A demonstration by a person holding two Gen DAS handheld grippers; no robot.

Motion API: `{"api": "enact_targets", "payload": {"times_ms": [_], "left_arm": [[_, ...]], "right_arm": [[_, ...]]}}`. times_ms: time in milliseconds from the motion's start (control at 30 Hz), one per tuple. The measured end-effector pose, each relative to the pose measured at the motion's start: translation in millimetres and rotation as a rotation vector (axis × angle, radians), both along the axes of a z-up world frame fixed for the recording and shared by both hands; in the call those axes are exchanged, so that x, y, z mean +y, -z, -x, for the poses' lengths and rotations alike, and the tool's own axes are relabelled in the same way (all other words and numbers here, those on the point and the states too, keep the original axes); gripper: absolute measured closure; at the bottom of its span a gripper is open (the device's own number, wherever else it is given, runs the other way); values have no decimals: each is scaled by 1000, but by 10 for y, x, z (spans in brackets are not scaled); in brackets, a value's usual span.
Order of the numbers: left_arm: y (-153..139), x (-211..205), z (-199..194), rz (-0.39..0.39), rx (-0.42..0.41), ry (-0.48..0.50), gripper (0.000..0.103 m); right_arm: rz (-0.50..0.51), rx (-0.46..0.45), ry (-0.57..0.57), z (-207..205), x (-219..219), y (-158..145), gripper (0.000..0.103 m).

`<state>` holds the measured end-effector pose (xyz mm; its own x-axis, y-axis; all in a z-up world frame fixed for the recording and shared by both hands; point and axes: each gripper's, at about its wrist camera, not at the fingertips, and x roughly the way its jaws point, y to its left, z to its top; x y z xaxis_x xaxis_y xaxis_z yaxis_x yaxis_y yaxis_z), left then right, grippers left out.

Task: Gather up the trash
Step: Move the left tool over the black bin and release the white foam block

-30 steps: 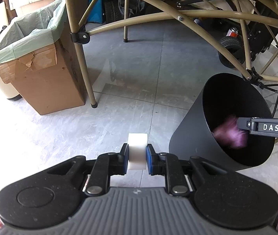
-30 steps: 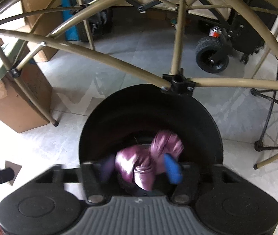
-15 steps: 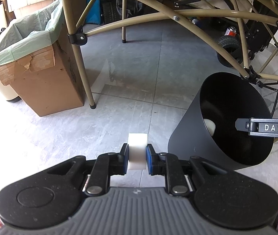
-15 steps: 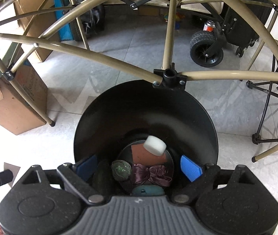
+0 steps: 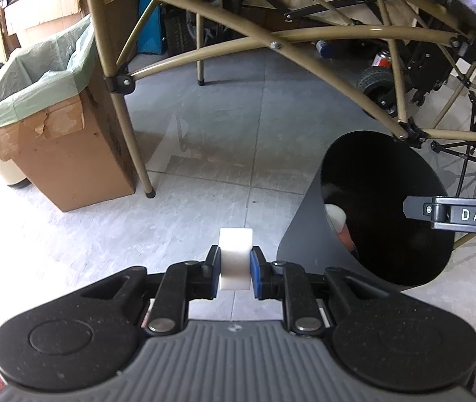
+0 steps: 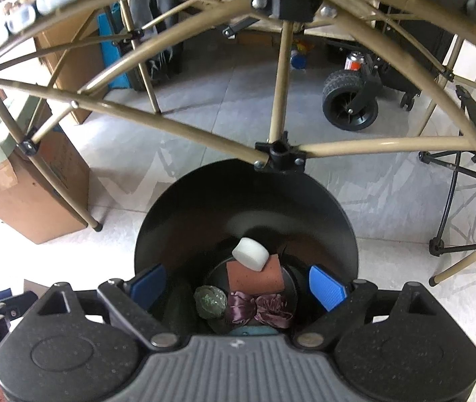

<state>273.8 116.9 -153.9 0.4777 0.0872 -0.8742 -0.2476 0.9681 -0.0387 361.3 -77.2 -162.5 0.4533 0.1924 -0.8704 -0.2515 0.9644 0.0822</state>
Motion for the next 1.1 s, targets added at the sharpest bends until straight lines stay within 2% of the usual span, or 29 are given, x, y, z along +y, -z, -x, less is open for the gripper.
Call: {"api": "enact_targets", "payload": {"times_ms": [267,567,1100], "left_arm": [[-130,-230,-24,-5,-42,38,85],[-181,-431,-110,-4,-48,58,85],[-300,-1131,-325,-9,-68,187,85]], "right_arm": [[-20,-44,26,77,-224,-169,10],[-46,-82,82,162,-590,-294,6],[-68,-100,221,275,-1309,-348,4]]}}
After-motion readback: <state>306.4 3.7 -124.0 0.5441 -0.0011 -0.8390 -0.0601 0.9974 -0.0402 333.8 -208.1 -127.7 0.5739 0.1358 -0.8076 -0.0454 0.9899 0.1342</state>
